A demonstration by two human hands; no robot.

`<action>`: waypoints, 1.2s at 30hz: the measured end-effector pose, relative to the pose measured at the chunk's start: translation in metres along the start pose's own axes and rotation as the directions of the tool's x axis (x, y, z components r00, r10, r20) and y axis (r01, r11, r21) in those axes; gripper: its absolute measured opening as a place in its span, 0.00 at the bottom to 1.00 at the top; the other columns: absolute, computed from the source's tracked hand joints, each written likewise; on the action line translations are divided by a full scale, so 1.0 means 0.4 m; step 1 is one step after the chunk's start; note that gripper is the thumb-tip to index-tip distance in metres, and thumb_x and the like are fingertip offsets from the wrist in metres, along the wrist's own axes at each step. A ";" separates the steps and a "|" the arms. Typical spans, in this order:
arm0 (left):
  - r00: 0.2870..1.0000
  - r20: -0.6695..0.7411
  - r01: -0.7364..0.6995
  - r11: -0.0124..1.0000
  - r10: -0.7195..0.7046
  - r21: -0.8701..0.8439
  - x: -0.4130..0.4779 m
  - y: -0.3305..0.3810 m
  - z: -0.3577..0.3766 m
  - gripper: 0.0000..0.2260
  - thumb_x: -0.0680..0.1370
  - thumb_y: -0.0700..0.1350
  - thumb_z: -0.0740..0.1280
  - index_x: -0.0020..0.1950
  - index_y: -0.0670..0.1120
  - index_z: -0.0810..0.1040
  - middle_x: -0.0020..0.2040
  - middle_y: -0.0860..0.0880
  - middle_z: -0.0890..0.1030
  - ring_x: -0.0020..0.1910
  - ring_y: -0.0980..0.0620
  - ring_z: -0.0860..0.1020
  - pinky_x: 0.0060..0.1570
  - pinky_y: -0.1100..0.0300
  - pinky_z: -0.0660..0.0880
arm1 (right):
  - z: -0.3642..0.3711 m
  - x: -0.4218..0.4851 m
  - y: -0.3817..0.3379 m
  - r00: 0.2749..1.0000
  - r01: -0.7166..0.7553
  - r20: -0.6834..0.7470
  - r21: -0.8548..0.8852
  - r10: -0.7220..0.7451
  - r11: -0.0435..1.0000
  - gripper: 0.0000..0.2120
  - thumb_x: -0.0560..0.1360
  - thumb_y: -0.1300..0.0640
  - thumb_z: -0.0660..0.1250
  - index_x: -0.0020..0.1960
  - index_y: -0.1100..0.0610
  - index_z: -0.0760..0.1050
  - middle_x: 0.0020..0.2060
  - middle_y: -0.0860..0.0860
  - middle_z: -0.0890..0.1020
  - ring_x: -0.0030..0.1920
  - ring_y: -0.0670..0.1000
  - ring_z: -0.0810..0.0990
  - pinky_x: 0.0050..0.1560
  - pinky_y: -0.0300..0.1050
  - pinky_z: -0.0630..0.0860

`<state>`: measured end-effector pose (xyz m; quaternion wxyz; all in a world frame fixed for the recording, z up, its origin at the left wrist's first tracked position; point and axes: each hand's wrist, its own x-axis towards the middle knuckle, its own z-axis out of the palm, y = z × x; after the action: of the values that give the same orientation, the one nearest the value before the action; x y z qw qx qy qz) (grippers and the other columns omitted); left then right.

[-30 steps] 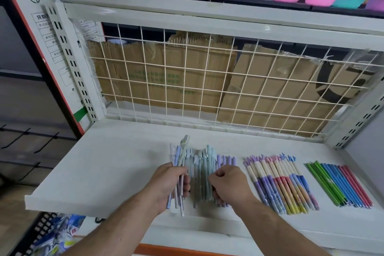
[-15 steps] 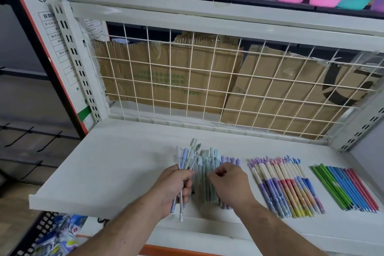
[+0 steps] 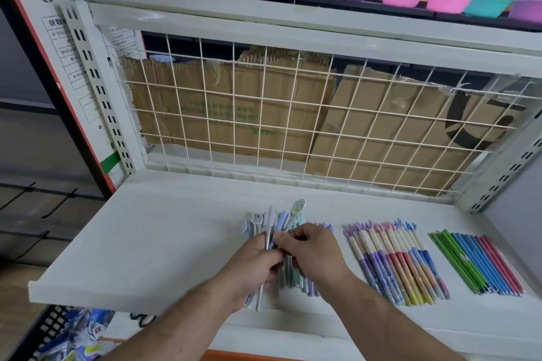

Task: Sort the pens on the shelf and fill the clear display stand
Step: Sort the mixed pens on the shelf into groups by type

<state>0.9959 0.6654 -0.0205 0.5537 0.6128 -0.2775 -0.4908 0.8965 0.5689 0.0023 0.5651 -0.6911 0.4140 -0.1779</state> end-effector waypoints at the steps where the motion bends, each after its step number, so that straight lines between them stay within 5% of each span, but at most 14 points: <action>1: 1.000 0.002 0.002 1.000 -0.002 -0.016 -0.002 -0.001 -0.003 0.18 0.76 0.38 0.60 0.56 0.54 0.83 0.31 0.51 0.68 0.28 0.53 0.62 0.27 0.60 0.59 | -0.003 -0.001 -0.001 1.000 -0.008 0.020 0.030 0.008 1.000 0.15 0.73 0.50 0.77 0.37 0.59 0.76 0.24 0.47 0.75 0.24 0.45 0.70 0.29 0.39 0.68; 6: 0.999 0.016 0.049 0.994 -0.047 -0.103 -0.011 0.005 -0.012 0.03 0.81 0.41 0.64 0.52 0.42 0.76 0.32 0.49 0.76 0.27 0.52 0.68 0.27 0.60 0.65 | -0.012 -0.007 -0.003 0.998 -0.035 0.064 0.090 0.029 0.995 0.14 0.77 0.53 0.73 0.40 0.61 0.74 0.28 0.55 0.79 0.27 0.50 0.73 0.27 0.40 0.68; 12: 0.974 -0.161 0.118 0.959 -0.162 -0.256 -0.003 0.005 -0.017 0.03 0.79 0.38 0.64 0.46 0.43 0.75 0.30 0.46 0.74 0.24 0.51 0.68 0.24 0.63 0.64 | -0.011 -0.001 -0.011 0.996 -0.086 0.002 0.196 0.087 0.977 0.08 0.78 0.60 0.66 0.44 0.63 0.75 0.35 0.58 0.85 0.29 0.54 0.82 0.26 0.42 0.69; 16: 0.922 -0.339 0.096 0.959 -0.187 -0.268 0.006 0.006 -0.054 0.08 0.78 0.35 0.61 0.52 0.40 0.79 0.28 0.47 0.73 0.23 0.52 0.67 0.22 0.64 0.63 | -0.019 0.008 -0.008 0.992 -0.095 -0.064 0.198 0.110 0.976 0.07 0.79 0.62 0.63 0.48 0.67 0.73 0.34 0.60 0.85 0.28 0.56 0.82 0.24 0.41 0.68; 25: 0.872 -0.447 0.026 0.930 -0.201 -0.367 -0.007 0.003 -0.132 0.10 0.78 0.33 0.59 0.50 0.37 0.80 0.29 0.45 0.76 0.24 0.50 0.72 0.24 0.61 0.69 | 0.016 0.030 0.022 0.998 -0.057 -0.011 -0.289 0.056 0.956 0.09 0.75 0.61 0.63 0.37 0.62 0.76 0.25 0.53 0.81 0.25 0.49 0.76 0.29 0.37 0.71; 29: 0.874 -0.433 0.049 0.926 -0.221 -0.374 -0.017 -0.001 -0.135 0.10 0.78 0.32 0.59 0.51 0.37 0.80 0.30 0.45 0.76 0.25 0.50 0.71 0.24 0.60 0.69 | 0.031 0.030 0.016 0.998 -0.019 -0.057 -0.484 -0.010 0.875 0.10 0.77 0.58 0.65 0.38 0.61 0.78 0.21 0.46 0.72 0.34 0.48 0.78 0.47 0.14 0.58; 30: 0.876 -0.427 0.058 0.927 -0.225 -0.369 -0.020 -0.003 -0.134 0.10 0.78 0.33 0.59 0.52 0.36 0.80 0.31 0.45 0.76 0.25 0.50 0.72 0.24 0.60 0.69 | 0.033 0.029 0.013 0.998 -0.020 -0.062 -0.511 -0.013 0.859 0.10 0.77 0.57 0.65 0.39 0.61 0.78 0.22 0.45 0.72 0.41 0.49 0.81 0.55 0.15 0.56; 33: 0.884 -0.404 0.086 0.931 -0.235 -0.355 -0.027 -0.005 -0.131 0.10 0.78 0.33 0.60 0.52 0.36 0.80 0.31 0.45 0.76 0.26 0.50 0.72 0.25 0.60 0.71 | 0.036 0.033 0.013 0.999 -0.031 -0.043 -0.582 0.007 0.813 0.13 0.78 0.55 0.63 0.36 0.56 0.76 0.35 0.56 0.76 0.61 0.57 0.79 0.76 0.45 0.56; 36: 0.887 -0.391 0.116 0.938 -0.245 -0.326 -0.028 -0.004 -0.128 0.10 0.77 0.33 0.61 0.52 0.37 0.81 0.32 0.45 0.76 0.27 0.50 0.73 0.27 0.59 0.74 | 0.038 0.037 0.007 0.997 -0.079 -0.042 -0.587 0.068 0.805 0.18 0.78 0.56 0.62 0.30 0.52 0.66 0.45 0.69 0.72 0.55 0.68 0.70 0.68 0.45 0.63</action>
<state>1.0380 0.6966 -0.0238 0.6369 0.6392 -0.0152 -0.4307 0.9153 0.5670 -0.0080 0.3259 -0.8139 0.4804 -0.0256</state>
